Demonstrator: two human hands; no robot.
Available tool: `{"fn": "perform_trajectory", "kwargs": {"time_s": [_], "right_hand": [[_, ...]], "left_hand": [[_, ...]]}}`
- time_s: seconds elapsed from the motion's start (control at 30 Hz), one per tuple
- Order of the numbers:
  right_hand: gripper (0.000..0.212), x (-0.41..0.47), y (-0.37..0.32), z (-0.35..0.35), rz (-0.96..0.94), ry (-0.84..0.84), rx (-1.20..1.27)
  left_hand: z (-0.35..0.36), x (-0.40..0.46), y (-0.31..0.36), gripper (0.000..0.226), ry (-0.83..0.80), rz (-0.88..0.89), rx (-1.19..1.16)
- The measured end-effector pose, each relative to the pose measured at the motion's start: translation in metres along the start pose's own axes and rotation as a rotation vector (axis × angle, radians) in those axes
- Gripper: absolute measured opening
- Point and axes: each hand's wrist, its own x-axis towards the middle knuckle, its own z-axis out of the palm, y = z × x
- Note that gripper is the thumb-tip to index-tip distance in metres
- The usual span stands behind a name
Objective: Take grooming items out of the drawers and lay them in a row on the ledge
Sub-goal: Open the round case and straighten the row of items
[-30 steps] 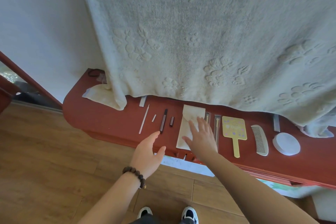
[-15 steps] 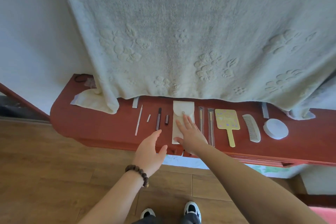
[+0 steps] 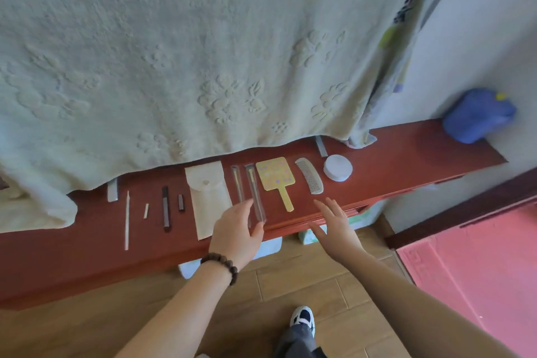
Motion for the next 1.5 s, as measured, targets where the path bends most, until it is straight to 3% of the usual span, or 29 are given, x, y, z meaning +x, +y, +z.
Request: {"fn": "perform_trajectory", "kwargs": {"time_s": [0.2, 0.47, 0.6, 0.7, 0.83, 0.93, 1.0, 1.2, 1.5], "right_hand": [[0.068, 0.075, 0.056, -0.051, -0.014, 0.074, -0.071], [0.099, 0.169, 0.082, -0.096, -0.253, -0.21, -0.237], [0.092, 0.19, 0.084, -0.103, -0.38, -0.339, -0.311], [0.088, 0.198, 0.088, -0.104, -0.401, -0.335, -0.239], [0.074, 0.186, 0.076, -0.132, -0.248, -0.398, 0.443], [0.059, 0.163, 0.064, -0.168, -0.281, -0.583, 0.708], [0.056, 0.148, 0.057, -0.185, -0.358, -0.617, 0.735], [0.05, 0.131, 0.045, -0.209, -0.426, -0.567, 0.664], [0.04, 0.126, 0.035, -0.236, -0.393, -0.485, 0.457]], "left_hand": [[0.034, 0.034, 0.041, 0.056, 0.033, -0.006, 0.047], [0.085, 0.067, 0.1, 0.06, 0.033, -0.131, 0.073], [0.1, 0.07, 0.12, 0.064, 0.031, -0.177, 0.06], [0.1, 0.075, 0.126, 0.067, 0.017, -0.205, 0.035], [0.09, 0.09, 0.141, 0.081, 0.034, -0.177, -0.105], [0.075, 0.104, 0.165, 0.096, 0.046, -0.156, -0.251], [0.066, 0.112, 0.182, 0.098, 0.033, -0.113, -0.376], [0.052, 0.12, 0.208, 0.062, 0.056, 0.012, -0.58], [0.039, 0.115, 0.191, 0.066, -0.162, 0.022, -0.751]]}}
